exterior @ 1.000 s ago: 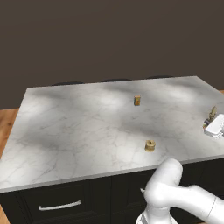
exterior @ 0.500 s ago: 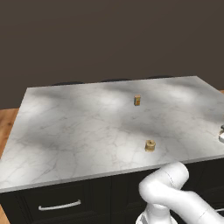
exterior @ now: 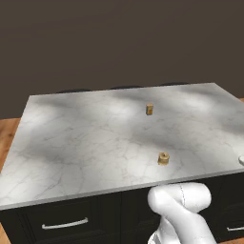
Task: Pick the candle and candle from the dining table and place them in the open cabinet. Close the cabinet after placing the objects.
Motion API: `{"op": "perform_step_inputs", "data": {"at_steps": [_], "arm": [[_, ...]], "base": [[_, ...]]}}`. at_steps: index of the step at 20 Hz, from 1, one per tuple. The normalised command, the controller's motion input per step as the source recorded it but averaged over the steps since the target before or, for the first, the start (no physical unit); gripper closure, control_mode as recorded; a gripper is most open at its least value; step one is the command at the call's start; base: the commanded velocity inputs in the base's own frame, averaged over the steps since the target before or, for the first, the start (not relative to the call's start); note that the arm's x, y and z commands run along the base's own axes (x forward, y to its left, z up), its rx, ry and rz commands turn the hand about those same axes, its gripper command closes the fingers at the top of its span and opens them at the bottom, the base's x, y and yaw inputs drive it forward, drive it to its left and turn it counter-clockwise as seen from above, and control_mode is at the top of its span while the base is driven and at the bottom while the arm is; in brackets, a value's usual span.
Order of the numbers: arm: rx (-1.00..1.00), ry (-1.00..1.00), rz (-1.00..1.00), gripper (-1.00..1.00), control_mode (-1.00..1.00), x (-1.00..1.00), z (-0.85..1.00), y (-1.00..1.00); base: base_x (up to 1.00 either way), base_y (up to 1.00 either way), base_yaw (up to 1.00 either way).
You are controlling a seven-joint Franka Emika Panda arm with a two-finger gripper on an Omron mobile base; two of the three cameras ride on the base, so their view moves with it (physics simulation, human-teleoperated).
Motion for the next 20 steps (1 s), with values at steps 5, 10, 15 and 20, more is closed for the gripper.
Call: {"op": "perform_step_inputs", "data": {"at_steps": [5,10,15,20], "arm": [[-0.26,0.10,-0.19,1.00,-1.00,-0.48,0.11,0.77],[-0.22,0.15,-0.13,1.00,-1.00,-0.26,0.16,0.86],[-0.16,0.19,-0.01,1.00,-1.00,-0.04,0.29,0.73],[-0.03,0.19,0.00,1.00,-1.00,0.00,0.24,0.34]], "base": [[0.00,0.00,0.00],[0.00,0.00,0.00],[0.00,0.00,0.00],[0.00,0.00,0.00]]}}
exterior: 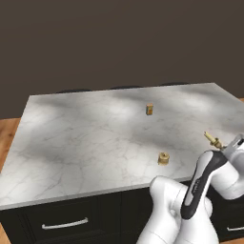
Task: Pick the candle and candle from the dining table and place them in the open cabinet. Close the cabinet after placing the objects.
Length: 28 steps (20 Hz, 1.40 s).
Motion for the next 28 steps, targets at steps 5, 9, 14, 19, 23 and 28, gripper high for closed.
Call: {"op": "perform_step_inputs", "data": {"at_steps": [5,9,14,19,23,28], "arm": [[0.07,0.10,0.11,1.00,-1.00,0.00,0.11,0.00],[0.20,0.00,0.18,1.00,-1.00,0.00,0.00,0.00],[0.20,0.05,0.14,1.00,-1.00,0.00,0.13,0.16],[0.13,0.07,0.11,1.00,-1.00,0.01,0.22,0.41],[0.09,0.04,0.10,1.00,-1.00,0.01,0.06,0.52],[0.16,0.00,0.16,1.00,-1.00,0.00,0.00,0.31]], "base": [[0.00,0.00,0.00],[0.00,0.00,0.00],[0.00,0.00,0.00],[0.00,0.00,0.00],[0.00,0.00,0.00],[0.00,0.00,0.00]]}}
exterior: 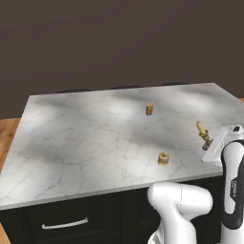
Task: Pick the candle and candle from the dining table and place them in the open cabinet. Close the cabinet after placing the objects.
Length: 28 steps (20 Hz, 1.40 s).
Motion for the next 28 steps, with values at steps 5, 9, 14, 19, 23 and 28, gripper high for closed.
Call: {"op": "perform_step_inputs", "data": {"at_steps": [5,9,14,19,23,28], "arm": [[0.22,0.00,0.17,1.00,-1.00,0.00,0.02,0.18],[0.18,0.01,0.13,1.00,-1.00,0.00,0.23,0.18],[0.11,0.00,0.05,1.00,-1.00,0.00,0.12,0.18],[0.01,0.00,0.00,1.00,-1.00,0.00,0.00,0.28],[0.00,0.00,0.00,1.00,-1.00,0.00,0.00,0.22],[0.00,0.00,0.01,1.00,-1.00,-0.05,0.00,0.07]], "base": [[0.00,0.00,0.00],[0.00,0.00,0.00],[0.00,0.00,0.00],[0.00,0.00,0.00],[0.00,0.00,0.00],[0.00,0.00,0.00]]}}
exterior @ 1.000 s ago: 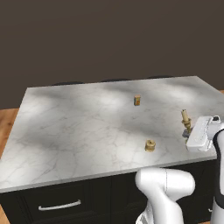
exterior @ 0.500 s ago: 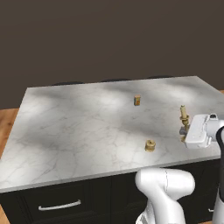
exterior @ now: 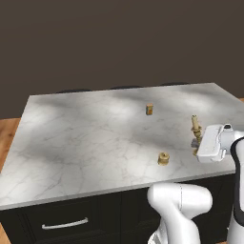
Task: Pick the candle and candle from the dining table and place them in the open cabinet. Close the cabinet after placing the objects.
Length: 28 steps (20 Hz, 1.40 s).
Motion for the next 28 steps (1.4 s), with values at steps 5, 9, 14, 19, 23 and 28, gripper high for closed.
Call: {"op": "perform_step_inputs", "data": {"at_steps": [5,9,14,19,23,28], "arm": [[0.02,0.00,0.03,1.00,-1.00,-0.13,0.00,0.00],[0.02,0.00,0.04,1.00,-1.00,-0.18,0.00,0.00],[0.00,0.00,0.00,1.00,1.00,0.00,0.00,0.00],[0.00,0.00,0.00,1.00,1.00,0.00,0.00,0.00],[0.00,0.00,0.00,1.00,1.00,0.00,0.00,0.00],[0.00,0.00,0.00,1.00,1.00,0.00,0.00,0.00]], "base": [[0.00,0.00,0.00],[0.00,0.00,0.00],[-0.48,-0.02,0.02],[-0.39,-0.02,0.00],[-0.14,0.00,-0.16],[-0.22,0.00,-0.43]]}}
